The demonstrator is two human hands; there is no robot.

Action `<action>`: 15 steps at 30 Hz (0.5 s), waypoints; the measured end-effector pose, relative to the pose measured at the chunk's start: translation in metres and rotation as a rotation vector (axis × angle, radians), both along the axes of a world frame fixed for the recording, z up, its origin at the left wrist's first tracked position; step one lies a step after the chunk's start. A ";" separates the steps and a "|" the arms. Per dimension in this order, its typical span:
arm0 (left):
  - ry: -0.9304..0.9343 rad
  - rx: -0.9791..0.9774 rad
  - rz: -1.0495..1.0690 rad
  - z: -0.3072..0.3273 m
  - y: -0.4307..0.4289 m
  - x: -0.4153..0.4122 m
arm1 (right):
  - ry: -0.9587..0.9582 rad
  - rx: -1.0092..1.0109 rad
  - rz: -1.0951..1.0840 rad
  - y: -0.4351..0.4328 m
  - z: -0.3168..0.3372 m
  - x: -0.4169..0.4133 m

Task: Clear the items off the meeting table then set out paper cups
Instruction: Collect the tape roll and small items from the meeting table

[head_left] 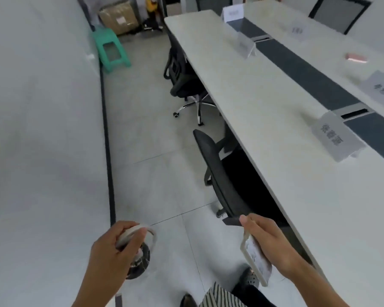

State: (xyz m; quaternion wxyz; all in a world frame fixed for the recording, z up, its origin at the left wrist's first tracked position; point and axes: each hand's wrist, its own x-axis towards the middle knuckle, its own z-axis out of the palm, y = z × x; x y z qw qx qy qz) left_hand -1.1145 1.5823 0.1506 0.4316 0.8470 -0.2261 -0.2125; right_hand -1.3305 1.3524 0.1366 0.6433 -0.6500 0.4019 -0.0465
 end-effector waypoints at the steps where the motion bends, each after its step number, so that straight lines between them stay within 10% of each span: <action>1: -0.018 0.013 0.039 -0.002 0.017 0.010 | 0.001 -0.006 0.021 0.012 0.000 0.012; 15: 0.040 0.130 0.190 -0.025 0.033 0.189 | 0.339 -0.163 0.344 -0.023 -0.030 0.220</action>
